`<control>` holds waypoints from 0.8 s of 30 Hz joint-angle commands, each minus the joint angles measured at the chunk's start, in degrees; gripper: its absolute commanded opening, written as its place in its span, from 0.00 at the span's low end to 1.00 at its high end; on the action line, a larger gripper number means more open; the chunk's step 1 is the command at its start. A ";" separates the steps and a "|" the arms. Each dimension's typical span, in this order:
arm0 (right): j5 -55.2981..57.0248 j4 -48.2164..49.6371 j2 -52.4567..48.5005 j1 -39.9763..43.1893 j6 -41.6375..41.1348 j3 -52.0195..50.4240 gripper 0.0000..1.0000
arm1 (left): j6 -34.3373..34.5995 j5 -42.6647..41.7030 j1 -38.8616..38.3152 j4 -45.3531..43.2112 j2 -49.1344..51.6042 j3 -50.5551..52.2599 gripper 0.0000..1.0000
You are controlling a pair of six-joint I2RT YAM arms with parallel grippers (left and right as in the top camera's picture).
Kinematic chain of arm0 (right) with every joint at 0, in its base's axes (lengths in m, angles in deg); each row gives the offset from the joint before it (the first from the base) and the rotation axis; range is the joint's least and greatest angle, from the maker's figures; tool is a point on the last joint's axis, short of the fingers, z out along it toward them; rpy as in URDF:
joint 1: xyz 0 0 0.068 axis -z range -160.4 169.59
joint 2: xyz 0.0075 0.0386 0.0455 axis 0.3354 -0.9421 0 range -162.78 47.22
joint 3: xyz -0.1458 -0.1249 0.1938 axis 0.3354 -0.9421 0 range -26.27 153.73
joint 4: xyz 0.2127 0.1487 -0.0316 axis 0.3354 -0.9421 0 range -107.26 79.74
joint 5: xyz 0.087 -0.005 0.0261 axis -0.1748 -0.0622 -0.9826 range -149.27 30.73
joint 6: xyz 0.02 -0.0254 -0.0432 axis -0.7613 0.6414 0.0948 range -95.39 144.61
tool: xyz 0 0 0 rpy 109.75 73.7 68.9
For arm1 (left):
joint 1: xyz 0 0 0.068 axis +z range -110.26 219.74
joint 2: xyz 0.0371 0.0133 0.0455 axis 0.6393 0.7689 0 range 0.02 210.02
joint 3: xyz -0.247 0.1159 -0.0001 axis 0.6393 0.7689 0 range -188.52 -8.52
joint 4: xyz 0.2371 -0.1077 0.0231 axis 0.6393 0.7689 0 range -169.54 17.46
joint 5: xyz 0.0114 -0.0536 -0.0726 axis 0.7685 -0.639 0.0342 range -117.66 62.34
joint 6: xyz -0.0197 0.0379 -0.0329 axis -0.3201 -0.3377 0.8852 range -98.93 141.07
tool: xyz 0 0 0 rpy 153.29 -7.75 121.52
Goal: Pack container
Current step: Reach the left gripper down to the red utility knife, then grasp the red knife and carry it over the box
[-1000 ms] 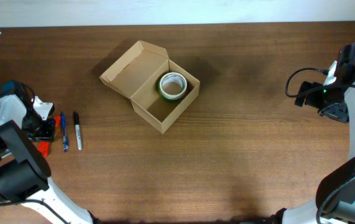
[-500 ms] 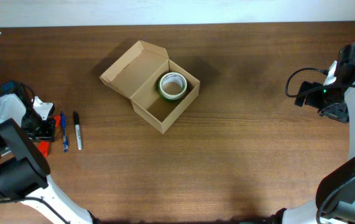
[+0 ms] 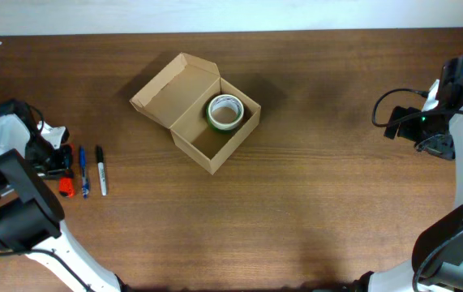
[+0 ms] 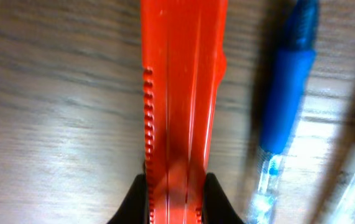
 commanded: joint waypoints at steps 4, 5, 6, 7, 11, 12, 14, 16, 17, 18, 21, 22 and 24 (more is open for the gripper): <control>-0.33 0.13 -0.31 0.15 -0.46 -0.31 0.99 | 9.55 -4.81 -1.79 16.31 1.49 -17.81 0.02; -0.35 0.13 -0.31 0.15 -0.48 -0.31 0.99 | 9.77 -4.72 -2.27 18.86 1.49 -20.79 0.02; -0.33 0.13 -0.31 0.15 -0.48 -0.31 0.99 | 10.01 -4.37 -2.82 21.18 1.49 -24.00 0.02; -0.35 0.13 -0.31 0.15 -0.46 -0.31 0.99 | 11.17 -3.45 -3.45 23.19 1.49 -27.21 0.02; -0.35 0.13 -0.31 0.15 -0.46 -0.31 0.99 | 12.94 -2.93 -6.93 30.88 1.49 -40.92 0.02; -0.35 0.13 -0.31 0.15 -0.46 -0.31 0.99 | 12.90 -2.91 -8.41 32.87 1.49 -45.16 0.02; -0.35 0.13 -0.31 0.15 -0.48 -0.31 0.99 | 12.68 -2.86 -11.32 35.26 1.49 -52.17 0.02; -0.35 0.13 -0.31 0.15 -0.48 -0.31 0.99 | 12.39 -4.70 -14.69 35.23 0.70 -57.57 0.02; -0.35 0.13 -0.31 0.15 -0.46 -0.31 0.99 | 11.02 -6.69 -16.70 35.23 0.31 -60.02 0.02; -0.35 0.13 -0.31 0.15 -0.48 -0.31 0.99 | 9.44 -8.48 -18.86 35.21 -0.11 -62.18 0.02; -0.33 0.13 -0.31 0.15 -0.48 -0.31 0.99 | 5.05 -8.02 -26.91 35.21 -0.63 -67.36 0.02; -0.35 0.13 -0.31 0.15 -0.46 -0.31 0.99 | 4.37 -7.04 -29.70 35.21 -0.63 -68.17 0.02; -0.33 0.13 -0.31 0.15 -0.48 -0.31 0.99 | 2.16 -6.16 -34.97 35.21 -0.63 -68.39 0.02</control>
